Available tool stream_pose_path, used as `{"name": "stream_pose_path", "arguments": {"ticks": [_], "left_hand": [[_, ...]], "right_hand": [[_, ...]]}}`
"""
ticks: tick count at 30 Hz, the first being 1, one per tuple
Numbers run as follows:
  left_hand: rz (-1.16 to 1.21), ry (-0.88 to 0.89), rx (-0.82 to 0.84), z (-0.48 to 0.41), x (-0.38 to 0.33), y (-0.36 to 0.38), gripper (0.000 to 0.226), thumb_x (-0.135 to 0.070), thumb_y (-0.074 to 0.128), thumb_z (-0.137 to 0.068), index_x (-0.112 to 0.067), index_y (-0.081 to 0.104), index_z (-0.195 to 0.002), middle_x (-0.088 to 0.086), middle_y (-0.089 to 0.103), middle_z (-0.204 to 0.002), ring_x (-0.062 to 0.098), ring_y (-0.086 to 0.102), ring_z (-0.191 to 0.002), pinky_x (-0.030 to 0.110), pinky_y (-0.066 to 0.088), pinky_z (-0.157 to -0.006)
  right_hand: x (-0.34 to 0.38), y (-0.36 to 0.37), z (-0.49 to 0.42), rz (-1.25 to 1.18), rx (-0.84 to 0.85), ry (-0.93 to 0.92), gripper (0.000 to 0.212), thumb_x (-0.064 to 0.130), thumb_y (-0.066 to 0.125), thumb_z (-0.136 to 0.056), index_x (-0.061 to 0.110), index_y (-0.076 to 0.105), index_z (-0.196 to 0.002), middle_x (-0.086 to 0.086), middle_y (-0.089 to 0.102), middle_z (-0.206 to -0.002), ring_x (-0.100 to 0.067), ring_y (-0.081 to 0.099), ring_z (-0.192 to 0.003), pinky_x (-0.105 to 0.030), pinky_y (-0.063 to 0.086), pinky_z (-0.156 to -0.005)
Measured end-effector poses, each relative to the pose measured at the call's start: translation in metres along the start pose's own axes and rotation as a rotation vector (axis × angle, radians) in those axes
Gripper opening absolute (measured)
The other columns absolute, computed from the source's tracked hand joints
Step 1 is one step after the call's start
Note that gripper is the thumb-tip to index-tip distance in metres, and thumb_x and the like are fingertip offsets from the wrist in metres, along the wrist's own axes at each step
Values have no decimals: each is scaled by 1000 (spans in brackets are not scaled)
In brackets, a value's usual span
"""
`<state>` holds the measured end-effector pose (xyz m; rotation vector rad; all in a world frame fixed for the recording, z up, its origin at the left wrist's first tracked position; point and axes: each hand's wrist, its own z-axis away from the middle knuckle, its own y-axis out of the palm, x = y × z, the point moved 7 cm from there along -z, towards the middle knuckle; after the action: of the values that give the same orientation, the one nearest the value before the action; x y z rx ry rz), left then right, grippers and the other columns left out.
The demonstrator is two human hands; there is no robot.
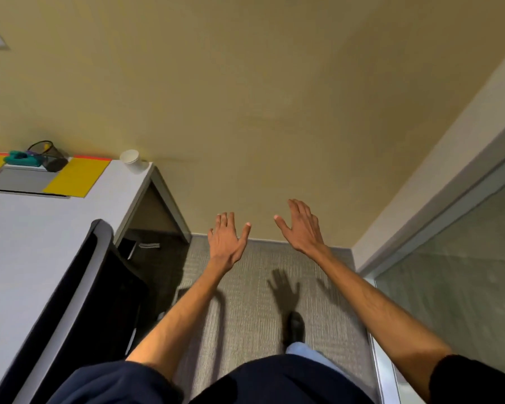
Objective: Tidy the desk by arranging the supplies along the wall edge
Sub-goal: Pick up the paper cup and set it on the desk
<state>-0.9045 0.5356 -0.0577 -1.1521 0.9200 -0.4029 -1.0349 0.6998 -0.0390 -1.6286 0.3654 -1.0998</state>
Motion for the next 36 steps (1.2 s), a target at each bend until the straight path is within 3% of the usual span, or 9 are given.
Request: {"name": "stream_pose_path", "arguments": {"ticks": [12,25,33,36], "left_hand": [[13,-249,-76,-100,10,-28,77,-66,26,-97,-13,28,-153,10,25,-163,24,17,-153,55,21,-121],[70,-542,-164,-183,153,-89,79,-65,25,-97,-12,24,-155,10,21,-164,25,13,-154,53,18,-123],[103,-608,-219,-232,242,-150,67,-54,31,-101,-11,28,-152,12,27,-161,26,21,-151,53,21,-121],[158,-644,-207,-235,268,-154,64,-46,38,-102,-9,25,-153,13,33,-158,29,32,-146,52,30,-117]], "right_hand": [[37,16,-170,-7,161,-206,64,50,44,-97,10,35,-147,-9,35,-154,-25,31,-144,-47,32,-114],[184,110,-288,4,364,-413,64,49,45,-98,10,34,-148,-10,35,-154,-27,33,-142,-46,32,-112],[302,157,-352,-6,410,-489,66,46,49,-96,10,32,-148,-10,37,-151,-28,37,-138,-47,35,-109],[333,174,-359,8,452,-518,67,44,52,-95,10,30,-149,-11,36,-151,-28,36,-139,-48,36,-109]]}}
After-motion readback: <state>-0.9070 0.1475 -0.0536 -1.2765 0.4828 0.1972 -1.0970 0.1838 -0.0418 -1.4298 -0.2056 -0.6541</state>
